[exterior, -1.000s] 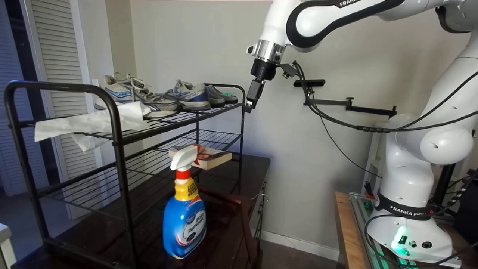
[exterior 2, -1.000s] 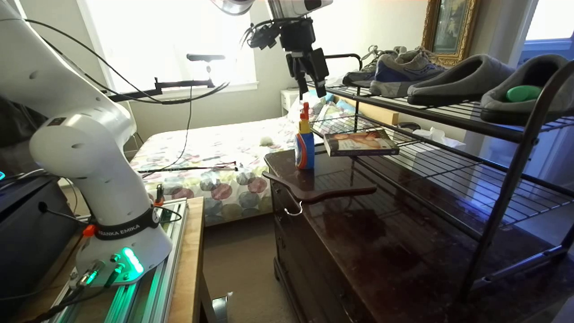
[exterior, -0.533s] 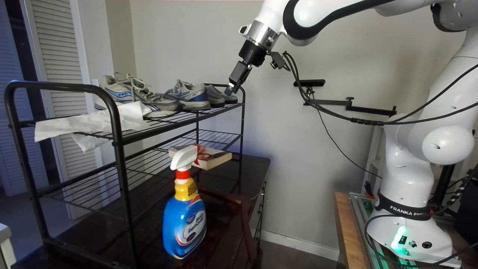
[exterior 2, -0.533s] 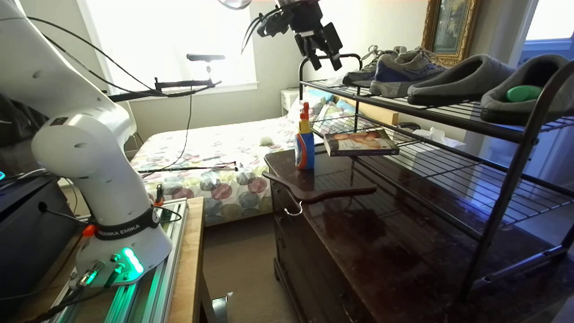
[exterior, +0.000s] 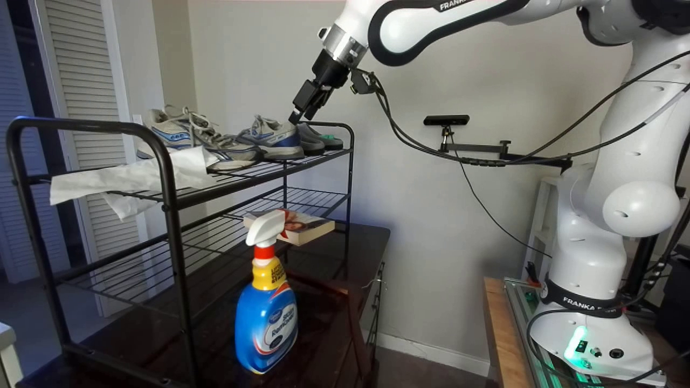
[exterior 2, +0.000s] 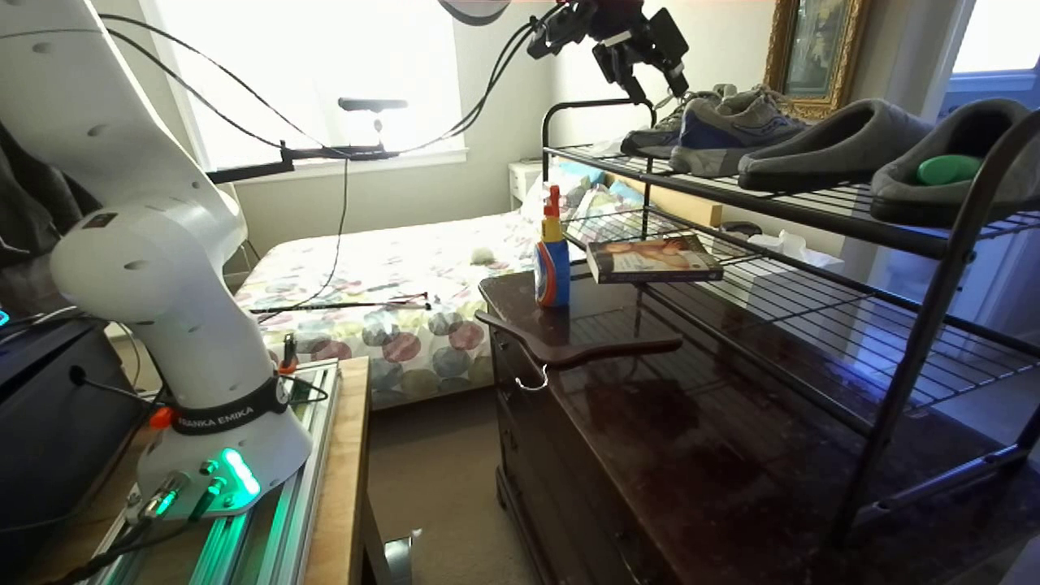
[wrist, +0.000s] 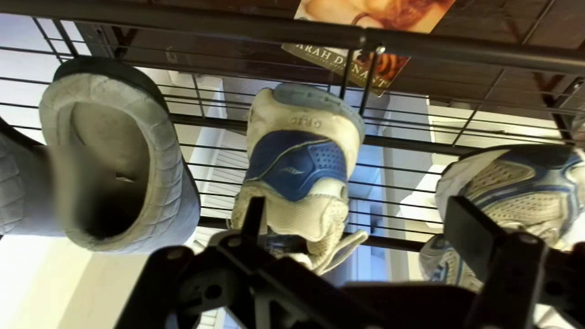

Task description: Move the second left shoe to the second shelf

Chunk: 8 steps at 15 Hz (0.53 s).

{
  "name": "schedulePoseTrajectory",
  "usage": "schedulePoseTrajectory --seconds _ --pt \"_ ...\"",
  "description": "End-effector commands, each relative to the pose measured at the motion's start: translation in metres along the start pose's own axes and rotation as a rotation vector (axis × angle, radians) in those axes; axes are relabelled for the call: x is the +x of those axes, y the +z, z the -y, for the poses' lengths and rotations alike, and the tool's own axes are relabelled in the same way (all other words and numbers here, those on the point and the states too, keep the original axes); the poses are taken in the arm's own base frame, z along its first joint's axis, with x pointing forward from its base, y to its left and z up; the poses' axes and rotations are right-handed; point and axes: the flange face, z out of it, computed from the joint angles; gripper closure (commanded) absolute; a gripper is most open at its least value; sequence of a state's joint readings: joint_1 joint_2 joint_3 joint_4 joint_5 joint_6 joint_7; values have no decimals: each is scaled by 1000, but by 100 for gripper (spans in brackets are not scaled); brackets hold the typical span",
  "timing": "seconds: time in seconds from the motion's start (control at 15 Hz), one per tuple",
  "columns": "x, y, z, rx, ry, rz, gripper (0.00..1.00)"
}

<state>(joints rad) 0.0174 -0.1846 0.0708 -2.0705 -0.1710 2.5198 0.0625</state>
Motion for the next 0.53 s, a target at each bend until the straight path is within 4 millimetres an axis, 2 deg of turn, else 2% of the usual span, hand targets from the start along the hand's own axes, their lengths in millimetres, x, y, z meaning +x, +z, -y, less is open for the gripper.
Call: schedulePoseTrajectory --seconds 0.0,0.27,0.47 --pt "27 27 -7 -68 36 5 0" --pt "39 50 -6 -74 48 48 0" --pt "46 59 -17 -93 104 61 0"
